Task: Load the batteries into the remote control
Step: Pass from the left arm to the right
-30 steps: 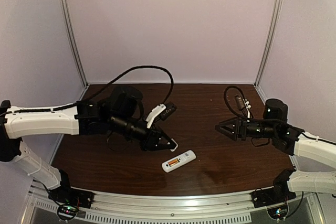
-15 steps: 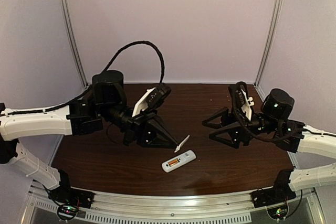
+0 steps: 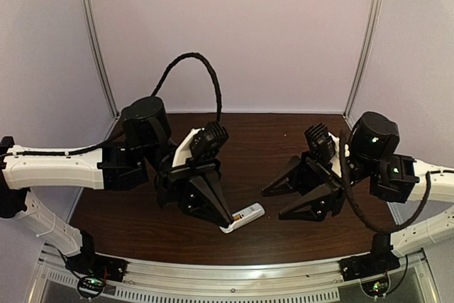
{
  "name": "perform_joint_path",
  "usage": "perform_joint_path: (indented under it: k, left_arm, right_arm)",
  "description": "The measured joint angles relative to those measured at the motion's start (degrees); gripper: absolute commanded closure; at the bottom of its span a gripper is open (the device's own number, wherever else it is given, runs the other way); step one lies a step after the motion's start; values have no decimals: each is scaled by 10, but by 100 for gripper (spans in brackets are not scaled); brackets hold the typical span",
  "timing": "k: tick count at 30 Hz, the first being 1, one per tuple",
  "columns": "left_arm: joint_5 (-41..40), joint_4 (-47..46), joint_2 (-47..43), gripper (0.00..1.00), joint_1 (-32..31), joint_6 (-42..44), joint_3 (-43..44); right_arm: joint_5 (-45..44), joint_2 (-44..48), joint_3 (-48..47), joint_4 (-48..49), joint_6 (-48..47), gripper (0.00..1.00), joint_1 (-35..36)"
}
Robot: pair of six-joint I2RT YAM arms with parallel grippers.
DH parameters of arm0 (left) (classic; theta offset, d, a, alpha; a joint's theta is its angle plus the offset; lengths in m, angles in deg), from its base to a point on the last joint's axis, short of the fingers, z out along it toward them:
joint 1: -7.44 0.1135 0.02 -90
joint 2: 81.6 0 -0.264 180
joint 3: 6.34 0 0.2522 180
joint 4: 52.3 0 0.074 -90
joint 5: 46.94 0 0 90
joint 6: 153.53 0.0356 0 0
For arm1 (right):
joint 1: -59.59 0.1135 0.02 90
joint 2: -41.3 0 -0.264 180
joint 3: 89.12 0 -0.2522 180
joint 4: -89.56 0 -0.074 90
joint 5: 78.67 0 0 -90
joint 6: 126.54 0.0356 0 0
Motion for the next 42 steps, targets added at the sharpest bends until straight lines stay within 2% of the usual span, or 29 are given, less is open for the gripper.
perform_joint_path:
  k: [6, 11, 16, 27, 32, 34, 39, 42]
  left_arm:
    - [21, -25, 17, 100, -13, -12, 4]
    - [33, -43, 18, 100, -17, -16, 7]
    - [42, -65, 21, 100, -17, -19, 9]
    - [45, -127, 29, 100, -17, -56, 9]
    - [46, -172, 35, 96, -17, -87, 5]
    - [46, -186, 38, 87, -17, -98, 2]
    - [45, -204, 44, 44, -17, -114, 1]
    - [36, -188, 41, 28, -17, -104, 1]
  right_arm:
    - [-2, -41, -24, -20, -28, 57, 39]
    - [-2, -63, -34, -29, -42, 67, 63]
    - [-2, -75, -54, -37, -51, 72, 85]
    - [-12, -80, -73, -52, -64, 85, 100]
    - [-14, -80, -77, -52, -65, 92, 102]
    - [-16, -80, -77, -55, -65, 94, 102]
    - [-17, -81, -77, -57, -64, 100, 103]
    - [-18, -81, -77, -59, -61, 100, 103]
